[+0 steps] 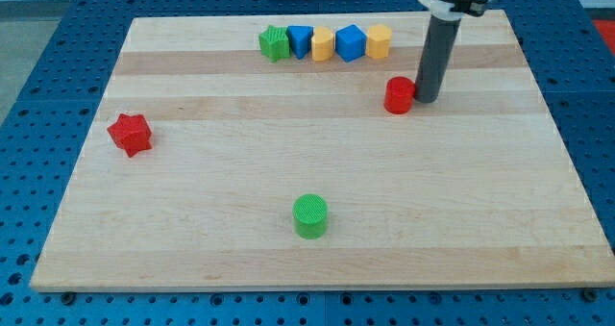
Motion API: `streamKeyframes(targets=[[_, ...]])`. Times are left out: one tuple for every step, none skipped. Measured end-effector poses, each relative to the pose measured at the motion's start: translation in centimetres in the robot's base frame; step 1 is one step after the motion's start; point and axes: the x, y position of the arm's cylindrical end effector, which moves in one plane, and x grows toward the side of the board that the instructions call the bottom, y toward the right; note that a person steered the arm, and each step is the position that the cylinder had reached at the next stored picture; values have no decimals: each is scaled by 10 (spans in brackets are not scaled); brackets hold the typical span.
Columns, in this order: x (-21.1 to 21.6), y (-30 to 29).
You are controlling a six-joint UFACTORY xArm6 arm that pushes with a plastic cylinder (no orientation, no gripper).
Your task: Push red circle to the center of the board
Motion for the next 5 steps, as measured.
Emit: streamKeyframes(targets=[[2, -21], [7, -42], [13, -64], [19, -87], [24, -102]])
